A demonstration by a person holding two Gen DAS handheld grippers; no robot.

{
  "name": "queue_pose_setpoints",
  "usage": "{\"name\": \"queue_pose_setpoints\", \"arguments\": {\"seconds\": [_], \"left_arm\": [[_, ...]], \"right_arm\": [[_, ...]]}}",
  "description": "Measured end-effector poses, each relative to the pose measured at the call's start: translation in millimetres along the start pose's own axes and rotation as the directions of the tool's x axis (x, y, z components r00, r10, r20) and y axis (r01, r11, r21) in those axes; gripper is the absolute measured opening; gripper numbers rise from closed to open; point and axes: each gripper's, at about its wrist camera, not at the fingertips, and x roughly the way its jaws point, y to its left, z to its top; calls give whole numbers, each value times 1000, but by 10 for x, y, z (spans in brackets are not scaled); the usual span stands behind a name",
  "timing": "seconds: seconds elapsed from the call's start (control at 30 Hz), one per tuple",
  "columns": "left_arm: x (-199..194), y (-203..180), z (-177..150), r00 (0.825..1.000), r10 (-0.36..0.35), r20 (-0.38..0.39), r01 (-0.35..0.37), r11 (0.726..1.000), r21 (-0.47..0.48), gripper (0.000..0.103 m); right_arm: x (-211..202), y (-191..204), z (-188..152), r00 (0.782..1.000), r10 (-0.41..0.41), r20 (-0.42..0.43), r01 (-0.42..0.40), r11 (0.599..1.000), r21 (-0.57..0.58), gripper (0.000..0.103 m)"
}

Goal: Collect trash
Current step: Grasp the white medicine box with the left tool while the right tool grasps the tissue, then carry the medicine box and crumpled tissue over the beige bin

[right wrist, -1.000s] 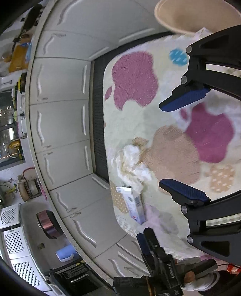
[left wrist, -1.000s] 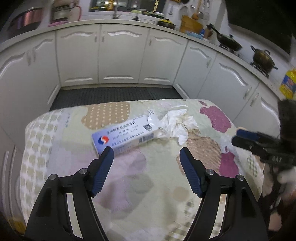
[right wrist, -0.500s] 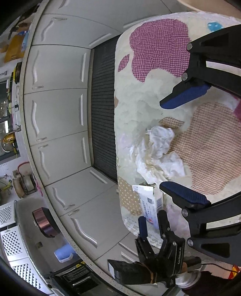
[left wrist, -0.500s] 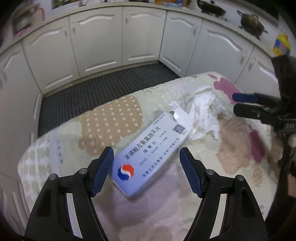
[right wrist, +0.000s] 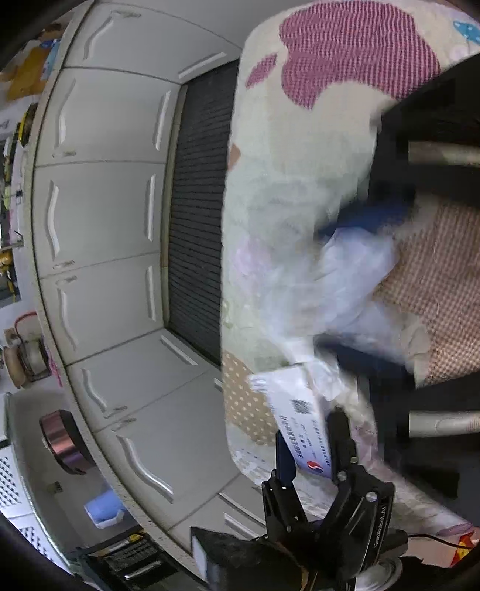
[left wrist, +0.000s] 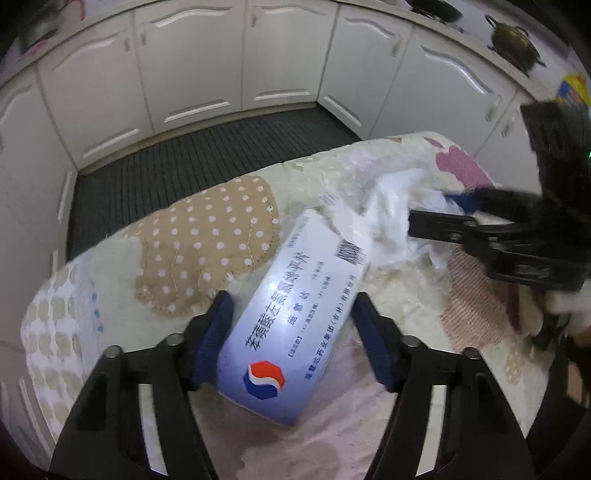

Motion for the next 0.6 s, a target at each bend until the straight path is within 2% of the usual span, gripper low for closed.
{"name": "queue_pose_setpoints", "arguments": {"seconds": [0.1,0.17,0.33,0.47,0.6], "left_arm": [[-90,-41,-94,1000,3,22,-2,998,-69,51],[-179,-99,-184,999,-4,47,10,994,-113,47],[-375,-383,-403,995,12,102,6,985,-173,45],[-481,-691,-561,989,32,145,-6,984,-178,44],[-500,-944,-653,988,25,152,4,982,-189,44]], "right_arm": [[-118,22,-70,999,21,26,-20,1000,-8,19],[-300,22,-129,998,29,58,-28,1000,-15,19],[-696,-11,-333,994,44,96,-43,999,-8,18],[-946,-71,-578,994,36,103,-37,999,11,18],[-1140,-128,-811,994,18,104,-22,999,37,18]]}}
